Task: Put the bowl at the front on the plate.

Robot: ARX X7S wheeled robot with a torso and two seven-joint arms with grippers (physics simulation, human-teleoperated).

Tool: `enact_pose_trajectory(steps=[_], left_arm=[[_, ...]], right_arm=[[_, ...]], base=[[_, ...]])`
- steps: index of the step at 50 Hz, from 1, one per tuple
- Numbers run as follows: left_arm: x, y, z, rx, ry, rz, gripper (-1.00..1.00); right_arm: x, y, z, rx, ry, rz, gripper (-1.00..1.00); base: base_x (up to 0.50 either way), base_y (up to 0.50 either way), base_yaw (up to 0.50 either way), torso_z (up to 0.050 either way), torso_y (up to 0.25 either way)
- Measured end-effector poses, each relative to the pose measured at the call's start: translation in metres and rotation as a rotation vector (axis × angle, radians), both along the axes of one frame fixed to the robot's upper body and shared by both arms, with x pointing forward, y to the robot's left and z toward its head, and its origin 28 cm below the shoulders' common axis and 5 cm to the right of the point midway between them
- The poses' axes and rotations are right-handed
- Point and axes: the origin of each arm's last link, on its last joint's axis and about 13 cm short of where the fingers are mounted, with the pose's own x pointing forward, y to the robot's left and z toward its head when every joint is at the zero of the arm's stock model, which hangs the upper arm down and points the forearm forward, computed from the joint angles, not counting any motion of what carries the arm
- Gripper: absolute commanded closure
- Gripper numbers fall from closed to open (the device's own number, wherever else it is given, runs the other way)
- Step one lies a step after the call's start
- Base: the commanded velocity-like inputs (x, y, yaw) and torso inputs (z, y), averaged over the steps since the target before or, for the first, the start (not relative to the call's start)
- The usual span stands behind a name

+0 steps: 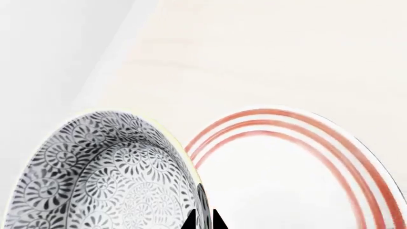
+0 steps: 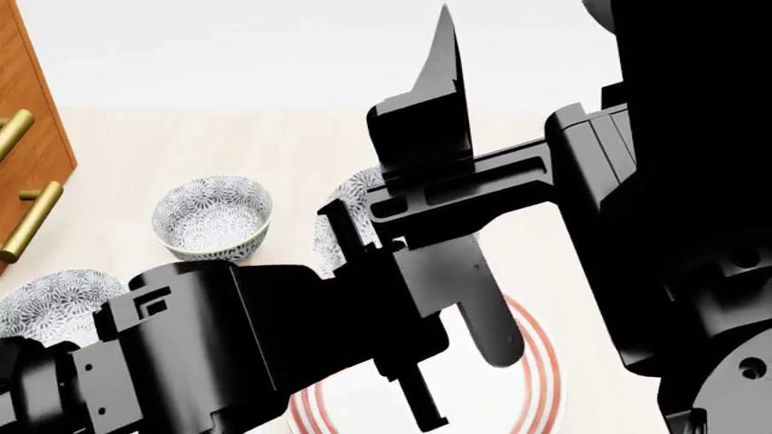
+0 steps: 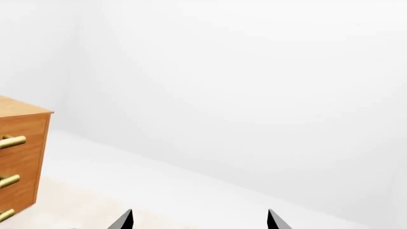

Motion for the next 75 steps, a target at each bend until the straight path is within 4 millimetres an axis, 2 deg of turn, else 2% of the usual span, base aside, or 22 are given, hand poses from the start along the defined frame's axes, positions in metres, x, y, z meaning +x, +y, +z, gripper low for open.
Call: enact_pose_trajectory(steps=[39,75], left_arm=[[-0.005,-0.003,-0.001,0.135,0.121,-0.033,1.0],[-0.013,-0.005,-0.008,0.177,0.207,-0.129,1.0]], right_arm=[[0.0,0.0,-0.005,-0.002,0.022,-0.002,-1.0],[-0.005,-0.006,-0.011,0.02,0.021,-0.02,-1.0]], base=[[0.0,0.0,0.0,0.001,0.0],[0.0,0.0,0.0,0.0,0.001]])
